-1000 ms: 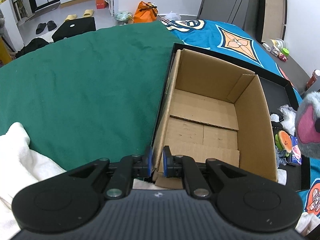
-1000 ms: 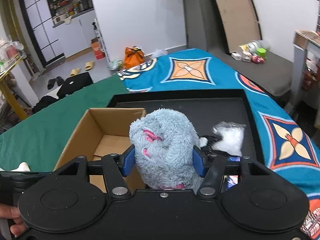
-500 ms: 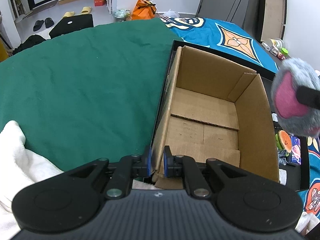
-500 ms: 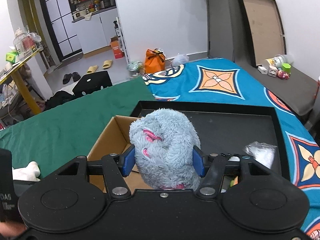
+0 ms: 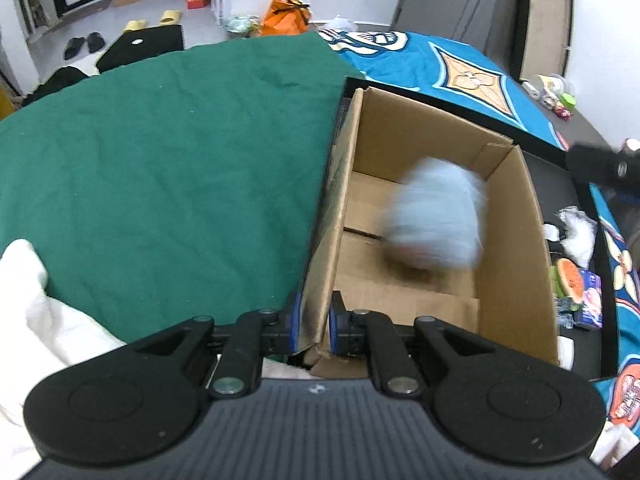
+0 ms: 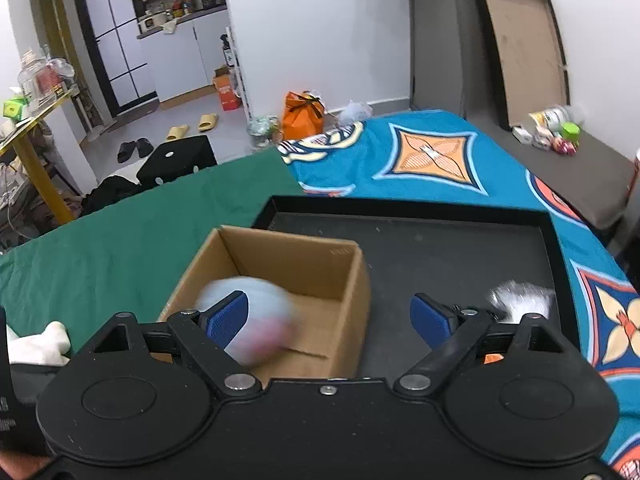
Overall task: Organize soft objects
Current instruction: 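Carry the plush toy over the cardboard box and release it, then move the right tool to the tissue pack and grasp it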
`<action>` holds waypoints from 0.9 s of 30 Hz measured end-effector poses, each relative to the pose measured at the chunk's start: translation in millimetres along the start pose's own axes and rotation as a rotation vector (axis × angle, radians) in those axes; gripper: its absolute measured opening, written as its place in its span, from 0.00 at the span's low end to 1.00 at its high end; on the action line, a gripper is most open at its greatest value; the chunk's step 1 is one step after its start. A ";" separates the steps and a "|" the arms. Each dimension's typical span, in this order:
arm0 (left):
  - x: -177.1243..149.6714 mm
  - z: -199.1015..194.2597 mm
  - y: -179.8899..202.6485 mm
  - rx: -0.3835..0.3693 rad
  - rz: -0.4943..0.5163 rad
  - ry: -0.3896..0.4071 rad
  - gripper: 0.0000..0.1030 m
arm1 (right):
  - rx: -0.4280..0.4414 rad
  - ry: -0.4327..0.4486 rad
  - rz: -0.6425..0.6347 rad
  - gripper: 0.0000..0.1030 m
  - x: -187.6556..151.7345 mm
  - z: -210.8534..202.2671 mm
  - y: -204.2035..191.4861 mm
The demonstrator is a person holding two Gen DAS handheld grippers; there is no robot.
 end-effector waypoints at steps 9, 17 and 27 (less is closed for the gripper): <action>-1.9 -2.3 6.3 0.082 0.031 0.005 0.19 | -0.020 -0.008 0.081 0.90 -29.5 -4.8 35.9; -2.5 -6.0 12.2 0.155 0.068 0.023 0.52 | -0.022 -0.015 0.171 0.90 -47.8 -0.8 72.0; -3.2 -5.8 22.1 0.260 0.121 0.037 0.69 | -0.031 -0.007 0.279 0.90 -64.1 12.0 119.3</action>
Point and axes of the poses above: each gripper's, at about its wrist camera, not at the fingertips, and z roughly the way its jaws point, y to its right, x to its top, the point moved 6 cm from there along z, roughly the way its jaws point, and after that the axes turned 10 degrees about -y, right-handed, at the moved point
